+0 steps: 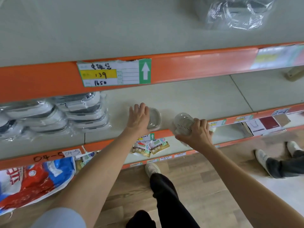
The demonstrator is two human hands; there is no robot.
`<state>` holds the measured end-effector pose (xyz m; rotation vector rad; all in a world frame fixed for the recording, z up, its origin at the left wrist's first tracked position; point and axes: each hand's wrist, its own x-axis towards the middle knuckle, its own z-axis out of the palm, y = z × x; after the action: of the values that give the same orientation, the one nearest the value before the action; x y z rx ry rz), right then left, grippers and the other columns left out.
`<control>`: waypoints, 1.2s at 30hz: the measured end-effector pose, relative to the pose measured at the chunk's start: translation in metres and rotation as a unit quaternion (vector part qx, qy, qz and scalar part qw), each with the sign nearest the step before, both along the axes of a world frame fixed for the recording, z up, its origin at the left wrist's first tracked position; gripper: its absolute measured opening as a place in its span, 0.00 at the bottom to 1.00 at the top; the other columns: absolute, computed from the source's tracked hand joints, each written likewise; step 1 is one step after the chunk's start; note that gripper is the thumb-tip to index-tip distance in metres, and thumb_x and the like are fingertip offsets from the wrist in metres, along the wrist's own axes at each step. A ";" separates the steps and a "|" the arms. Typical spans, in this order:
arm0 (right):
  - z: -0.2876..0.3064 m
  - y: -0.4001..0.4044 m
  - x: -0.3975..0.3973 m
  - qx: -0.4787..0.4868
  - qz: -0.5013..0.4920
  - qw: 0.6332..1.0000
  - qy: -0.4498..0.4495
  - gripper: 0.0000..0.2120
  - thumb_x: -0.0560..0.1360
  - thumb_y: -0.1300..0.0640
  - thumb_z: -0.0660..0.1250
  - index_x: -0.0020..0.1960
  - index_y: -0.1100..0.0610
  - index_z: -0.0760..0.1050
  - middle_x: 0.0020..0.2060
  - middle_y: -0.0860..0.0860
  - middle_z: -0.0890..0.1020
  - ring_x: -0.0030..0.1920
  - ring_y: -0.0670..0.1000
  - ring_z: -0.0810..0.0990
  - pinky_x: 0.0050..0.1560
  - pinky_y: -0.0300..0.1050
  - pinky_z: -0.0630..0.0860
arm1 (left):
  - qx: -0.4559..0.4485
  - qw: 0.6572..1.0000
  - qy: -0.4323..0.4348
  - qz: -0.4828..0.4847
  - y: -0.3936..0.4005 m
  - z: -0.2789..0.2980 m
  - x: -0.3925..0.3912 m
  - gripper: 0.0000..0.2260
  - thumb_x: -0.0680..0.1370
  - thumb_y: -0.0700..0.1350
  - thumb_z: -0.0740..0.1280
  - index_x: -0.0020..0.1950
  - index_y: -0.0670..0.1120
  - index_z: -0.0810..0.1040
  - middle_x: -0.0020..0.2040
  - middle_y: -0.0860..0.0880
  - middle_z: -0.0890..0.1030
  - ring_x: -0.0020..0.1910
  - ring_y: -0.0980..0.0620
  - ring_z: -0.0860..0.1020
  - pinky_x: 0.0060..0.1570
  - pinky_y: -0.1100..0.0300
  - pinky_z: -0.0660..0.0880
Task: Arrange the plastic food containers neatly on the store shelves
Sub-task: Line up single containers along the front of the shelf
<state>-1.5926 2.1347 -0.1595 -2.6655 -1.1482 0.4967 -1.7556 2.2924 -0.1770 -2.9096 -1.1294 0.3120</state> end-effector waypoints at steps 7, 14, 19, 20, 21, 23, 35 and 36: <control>0.042 -0.011 -0.053 0.022 0.052 0.998 0.014 0.41 0.62 0.34 0.72 0.63 0.59 0.63 0.59 0.55 0.67 0.63 0.57 0.66 0.62 0.55 0.62 | -0.013 1.000 0.007 -0.020 -0.047 0.060 -0.080 0.43 0.66 0.65 0.70 0.71 0.42 0.59 0.62 0.44 0.64 0.59 0.44 0.64 0.54 0.52 0.66; 0.103 -0.052 -0.084 0.085 0.057 0.994 0.030 0.42 0.60 0.35 0.73 0.63 0.58 0.63 0.58 0.53 0.66 0.61 0.56 0.66 0.60 0.56 0.66 | 0.028 0.996 -0.055 -0.057 -0.104 0.123 -0.123 0.42 0.68 0.65 0.64 0.74 0.44 0.57 0.64 0.46 0.65 0.61 0.45 0.64 0.58 0.50 0.62; 0.147 -0.066 -0.067 0.204 0.048 0.977 0.042 0.40 0.61 0.42 0.78 0.63 0.62 0.67 0.54 0.56 0.69 0.57 0.58 0.70 0.58 0.52 0.70 | 0.091 0.980 -0.161 -0.070 -0.117 0.175 -0.116 0.39 0.64 0.65 0.69 0.64 0.39 0.70 0.59 0.42 0.74 0.55 0.41 0.72 0.54 0.49 0.69; 0.156 -0.066 -0.066 0.228 0.047 0.972 0.042 0.39 0.61 0.43 0.78 0.63 0.63 0.67 0.54 0.56 0.69 0.57 0.58 0.70 0.58 0.51 0.70 | 0.096 0.976 -0.182 -0.071 -0.117 0.186 -0.114 0.38 0.65 0.64 0.69 0.63 0.38 0.71 0.58 0.41 0.74 0.55 0.41 0.73 0.53 0.48 0.70; 0.165 -0.066 -0.064 0.250 0.048 0.966 0.044 0.39 0.62 0.44 0.78 0.62 0.63 0.66 0.54 0.56 0.69 0.57 0.58 0.70 0.59 0.51 0.69 | 0.101 0.972 -0.200 -0.071 -0.117 0.196 -0.111 0.38 0.65 0.64 0.70 0.63 0.37 0.71 0.58 0.40 0.74 0.55 0.40 0.73 0.53 0.47 0.71; 0.182 -0.067 -0.060 0.290 0.056 0.954 0.043 0.38 0.62 0.47 0.79 0.62 0.64 0.66 0.53 0.56 0.69 0.57 0.57 0.69 0.59 0.51 0.69 | 0.120 0.962 -0.235 -0.072 -0.116 0.217 -0.103 0.38 0.65 0.62 0.72 0.62 0.35 0.72 0.58 0.38 0.74 0.55 0.39 0.73 0.53 0.46 0.72; 0.288 -0.046 0.027 0.337 0.104 0.933 -0.070 0.41 0.62 0.45 0.78 0.68 0.60 0.66 0.59 0.56 0.70 0.61 0.59 0.67 0.63 0.54 0.65 | 0.115 0.896 -0.429 -0.014 -0.089 0.304 -0.036 0.36 0.64 0.66 0.63 0.60 0.39 0.74 0.57 0.42 0.75 0.56 0.41 0.71 0.54 0.49 0.68; 0.296 -0.038 0.035 0.325 0.115 0.936 -0.071 0.42 0.62 0.44 0.78 0.69 0.58 0.65 0.61 0.55 0.70 0.62 0.59 0.66 0.63 0.53 0.64 | 0.096 0.892 -0.442 0.004 -0.085 0.309 -0.032 0.36 0.64 0.66 0.62 0.60 0.39 0.74 0.58 0.42 0.74 0.57 0.41 0.71 0.56 0.50 0.66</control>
<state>-1.5573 2.0972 0.1369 -2.0275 -1.3760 -0.0562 -1.7878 2.2074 0.1317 -2.8577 -1.1028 -1.1697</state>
